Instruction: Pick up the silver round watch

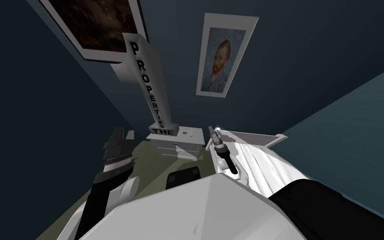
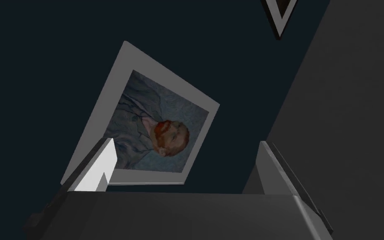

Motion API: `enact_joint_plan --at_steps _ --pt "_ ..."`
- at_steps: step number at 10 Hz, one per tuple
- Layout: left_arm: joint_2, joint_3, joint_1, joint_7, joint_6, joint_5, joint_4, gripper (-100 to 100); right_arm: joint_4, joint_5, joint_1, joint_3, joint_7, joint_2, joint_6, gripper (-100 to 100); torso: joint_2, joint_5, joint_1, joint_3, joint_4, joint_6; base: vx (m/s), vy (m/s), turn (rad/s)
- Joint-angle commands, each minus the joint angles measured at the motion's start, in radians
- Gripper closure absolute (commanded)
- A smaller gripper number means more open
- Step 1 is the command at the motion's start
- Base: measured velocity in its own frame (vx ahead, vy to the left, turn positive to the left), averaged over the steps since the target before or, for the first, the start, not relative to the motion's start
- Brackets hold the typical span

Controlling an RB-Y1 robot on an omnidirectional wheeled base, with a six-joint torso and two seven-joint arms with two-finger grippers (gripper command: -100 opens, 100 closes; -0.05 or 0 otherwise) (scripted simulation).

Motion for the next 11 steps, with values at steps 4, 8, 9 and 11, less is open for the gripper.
enact_joint_plan --at_steps 4,8,9,11 --pt "0.000 0.000 0.000 0.000 0.000 0.000 0.000 0 0.126 0.127 -0.027 -0.007 0.052 -0.119 -0.022 -100 0.001 0.000 0.000 0.000 0.000 0.000 -0.053 -0.048 0.119" --pt "0.000 0.000 0.000 0.000 0.000 0.000 0.000 0 0.231 0.229 -0.045 -0.006 0.081 -0.197 -0.032 -100 -0.001 0.000 0.002 0.000 0.000 0.000 -0.029 -0.017 0.097" --pt "0.000 0.000 0.000 0.000 0.000 0.000 0.000 0 0.256 0.256 -0.053 -0.004 0.095 -0.227 -0.037 -100 -0.001 0.000 0.002 -0.001 0.000 0.000 -0.030 -0.007 0.229" --pt "0.000 0.000 0.000 0.000 0.000 0.000 0.000 0 0.311 0.313 -0.062 -0.001 0.108 -0.274 -0.042 -100 -0.002 0.000 0.002 -0.001 0.000 0.001 -0.015 0.001 0.131"
